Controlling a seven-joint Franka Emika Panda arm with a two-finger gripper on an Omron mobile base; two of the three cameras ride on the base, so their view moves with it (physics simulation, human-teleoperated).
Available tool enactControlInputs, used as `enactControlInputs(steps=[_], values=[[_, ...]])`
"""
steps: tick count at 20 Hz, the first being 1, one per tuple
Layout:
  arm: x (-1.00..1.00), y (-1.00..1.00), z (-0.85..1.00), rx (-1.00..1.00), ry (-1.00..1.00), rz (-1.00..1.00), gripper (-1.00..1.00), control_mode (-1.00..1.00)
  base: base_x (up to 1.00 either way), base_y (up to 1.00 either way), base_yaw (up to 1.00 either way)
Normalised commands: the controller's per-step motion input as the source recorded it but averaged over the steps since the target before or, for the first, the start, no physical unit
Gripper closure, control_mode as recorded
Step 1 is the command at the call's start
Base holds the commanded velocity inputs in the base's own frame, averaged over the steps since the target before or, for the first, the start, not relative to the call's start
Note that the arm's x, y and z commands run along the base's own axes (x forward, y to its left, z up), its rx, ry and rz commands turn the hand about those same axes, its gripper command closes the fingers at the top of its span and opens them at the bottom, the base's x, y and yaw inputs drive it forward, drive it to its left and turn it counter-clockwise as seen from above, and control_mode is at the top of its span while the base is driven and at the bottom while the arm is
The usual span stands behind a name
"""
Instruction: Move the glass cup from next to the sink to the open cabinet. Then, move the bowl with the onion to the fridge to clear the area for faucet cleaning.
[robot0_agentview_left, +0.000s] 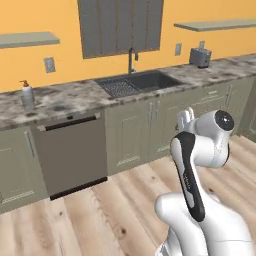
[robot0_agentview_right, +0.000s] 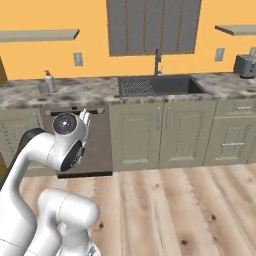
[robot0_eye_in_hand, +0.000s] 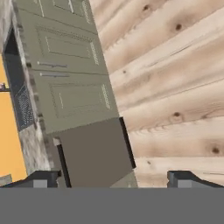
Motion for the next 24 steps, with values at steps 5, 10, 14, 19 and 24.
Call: enactControlInputs(steps=[5, 10, 14, 19, 24], values=[[0.0, 0.0, 0.0, 0.0, 0.0, 0.0, -1.0, 1.0, 0.31, 0.18, 0.46], [0.0, 0.0, 0.0, 0.0, 0.0, 0.0, -1.0, 1.0, 0.28, 0.0, 0.01], [0.0, 0.0, 0.0, 0.0, 0.0, 0.0, -1.0, 1.0, 1.0, 0.39, 0.0], [0.0, 0.0, 0.0, 0.0, 0.0, 0.0, -1.0, 1.0, 1.0, 0.74, 0.0], [0.0, 0.0, 0.0, 0.0, 0.0, 0.0, -1.0, 1.0, 1.0, 0.89, 0.0]])
